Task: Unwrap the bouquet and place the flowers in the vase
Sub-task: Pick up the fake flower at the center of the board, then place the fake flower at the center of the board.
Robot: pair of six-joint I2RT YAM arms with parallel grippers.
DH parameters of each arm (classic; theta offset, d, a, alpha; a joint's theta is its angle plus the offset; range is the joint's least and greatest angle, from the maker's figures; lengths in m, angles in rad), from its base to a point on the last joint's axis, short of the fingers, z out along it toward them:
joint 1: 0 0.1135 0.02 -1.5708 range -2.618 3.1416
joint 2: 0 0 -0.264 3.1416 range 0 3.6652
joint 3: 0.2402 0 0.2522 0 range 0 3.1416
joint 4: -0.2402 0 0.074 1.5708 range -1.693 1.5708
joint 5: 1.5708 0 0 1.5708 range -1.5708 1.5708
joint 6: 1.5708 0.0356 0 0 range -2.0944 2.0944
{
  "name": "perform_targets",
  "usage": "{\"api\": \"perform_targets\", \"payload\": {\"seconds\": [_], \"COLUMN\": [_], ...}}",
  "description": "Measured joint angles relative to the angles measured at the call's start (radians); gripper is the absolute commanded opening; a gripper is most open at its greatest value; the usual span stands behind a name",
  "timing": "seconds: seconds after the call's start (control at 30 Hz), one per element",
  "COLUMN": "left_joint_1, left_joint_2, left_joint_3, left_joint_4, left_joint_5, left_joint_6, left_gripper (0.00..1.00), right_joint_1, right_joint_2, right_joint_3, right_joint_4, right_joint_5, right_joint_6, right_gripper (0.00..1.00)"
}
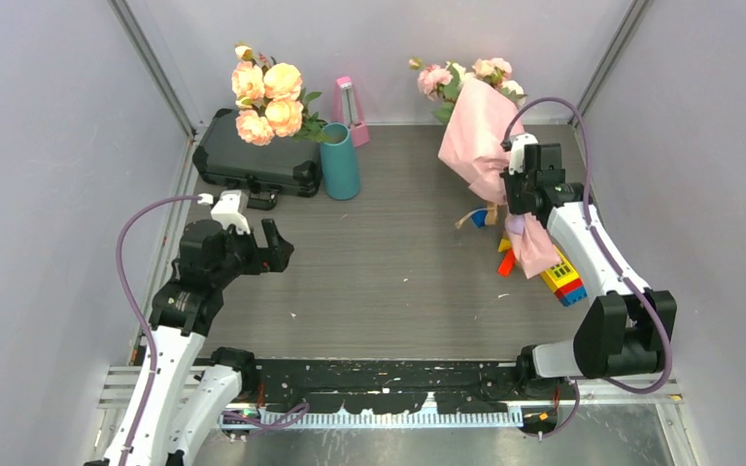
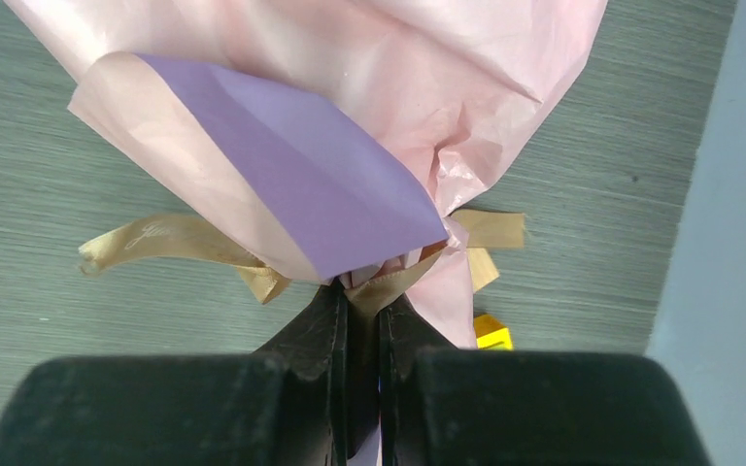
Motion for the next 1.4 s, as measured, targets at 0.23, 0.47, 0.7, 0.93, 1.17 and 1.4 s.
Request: {"api": "perform_targets", "payload": {"seconds": [0.23,0.47,0.7,0.93,1.17,1.4], "left_joint_1": [-0.026,-0.123,-0.432,-0.760,-0.803,-0.803], "left_joint_2": [-0.056,-0.064,0.068,0.307,0.445,0.449], "left_joint_3": [0.000,0.002,0.005,0.079,0.130,0.164], "left_joint_4": [0.013,0.075,0.221,0.435,0.657,0.734], "left_joint_5": [0.090,0.163,0.109,0.031,0.012,-0.046], "left_joint_6": [-0.162,-0.313,-0.394,-0.383,-0.387,-0.383], "left_gripper": [0.87,0.88,0.90,0.94,0.98,1.00], "right_joint_1": [0.000,0.000,0.005,0.006,0.014,0.027], "right_joint_2": [-0.082,-0.276,-0.472,-0.558,-0.591,-0.639], "right_joint_3": [-0.027,-0.092,-0.231,-0.400,-0.462,-0.462], "right_joint_4": [-0.014,-0.007,0.153,0.393,0.570,0.703], "right_joint_5": [-0.100,-0.261,-0.442,-0.640,-0.799,-0.924], "right_joint_6": [0.195,0.446,0.682,0.900,1.067,1.124], "right_gripper": [0.00,0.00,0.00,0.00,0.00,0.00]}}
